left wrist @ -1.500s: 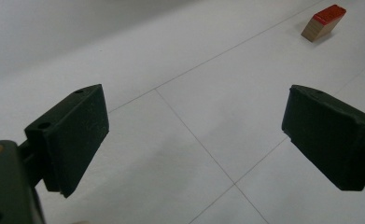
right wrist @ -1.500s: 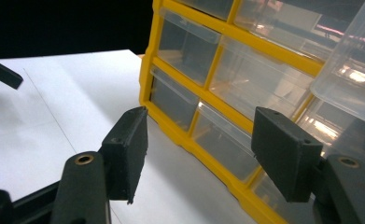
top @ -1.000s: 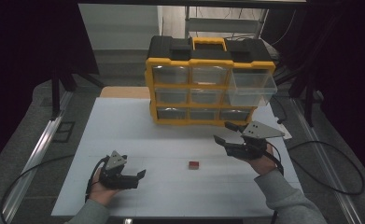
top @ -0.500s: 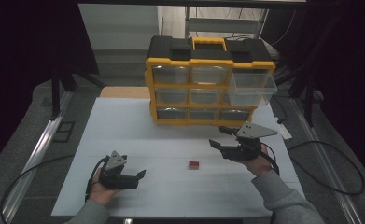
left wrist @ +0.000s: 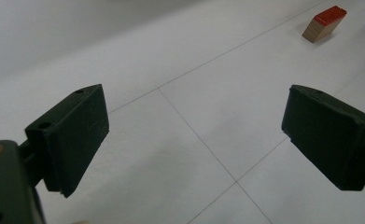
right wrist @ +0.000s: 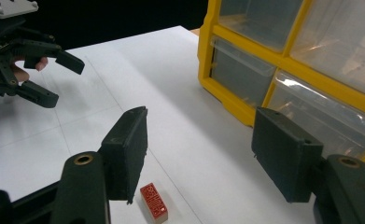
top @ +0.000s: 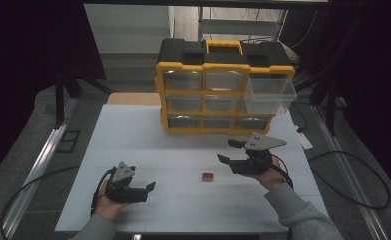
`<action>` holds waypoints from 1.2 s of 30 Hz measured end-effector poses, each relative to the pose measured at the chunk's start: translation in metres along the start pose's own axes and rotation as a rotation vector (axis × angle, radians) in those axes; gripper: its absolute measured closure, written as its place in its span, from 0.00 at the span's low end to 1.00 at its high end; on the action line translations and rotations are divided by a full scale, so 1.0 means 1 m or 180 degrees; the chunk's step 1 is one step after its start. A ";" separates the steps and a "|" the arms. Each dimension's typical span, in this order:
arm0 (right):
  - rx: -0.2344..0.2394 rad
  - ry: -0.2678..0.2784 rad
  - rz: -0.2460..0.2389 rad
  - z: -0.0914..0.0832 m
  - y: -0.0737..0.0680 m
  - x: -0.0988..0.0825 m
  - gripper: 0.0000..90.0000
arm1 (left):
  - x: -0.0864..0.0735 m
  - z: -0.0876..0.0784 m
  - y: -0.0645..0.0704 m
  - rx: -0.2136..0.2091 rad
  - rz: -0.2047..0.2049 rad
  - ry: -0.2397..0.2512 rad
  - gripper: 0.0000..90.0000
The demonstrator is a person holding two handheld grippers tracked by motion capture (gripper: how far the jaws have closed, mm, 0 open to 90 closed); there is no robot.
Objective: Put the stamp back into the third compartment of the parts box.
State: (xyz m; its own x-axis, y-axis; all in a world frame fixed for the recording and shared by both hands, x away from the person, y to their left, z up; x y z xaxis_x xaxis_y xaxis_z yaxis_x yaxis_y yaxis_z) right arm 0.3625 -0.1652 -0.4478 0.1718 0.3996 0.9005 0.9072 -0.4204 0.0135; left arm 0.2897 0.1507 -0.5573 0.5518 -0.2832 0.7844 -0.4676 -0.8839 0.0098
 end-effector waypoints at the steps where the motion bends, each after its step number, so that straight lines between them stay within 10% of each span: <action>1: 0.0004 -0.0005 0.0003 0.001 0.000 0.000 0.40 | 0.000 0.000 0.001 0.0000 0.0010 -0.0003 0.09; 36: 0.0271 -0.0418 -0.0101 0.039 -0.025 -0.025 0.39 | -0.001 -0.003 0.000 0.0012 -0.0016 0.0015 0.09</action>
State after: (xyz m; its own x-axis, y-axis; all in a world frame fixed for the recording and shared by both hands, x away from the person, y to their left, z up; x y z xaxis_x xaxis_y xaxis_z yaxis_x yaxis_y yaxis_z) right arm 0.3510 -0.1326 -0.4878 0.1863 0.5170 0.8355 0.9413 -0.3374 -0.0011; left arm 0.2870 0.1525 -0.5566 0.5507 -0.2770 0.7874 -0.4623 -0.8866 0.0114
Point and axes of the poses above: each handheld gripper's, and its own axes: z roughly forward along the jaws, x roughly out of its top, y roughly to its right, the point moved 6 cm from there along z, roughly forward along the jaws, and after that the axes turned 7 degrees about x, right-handed, at the moved point
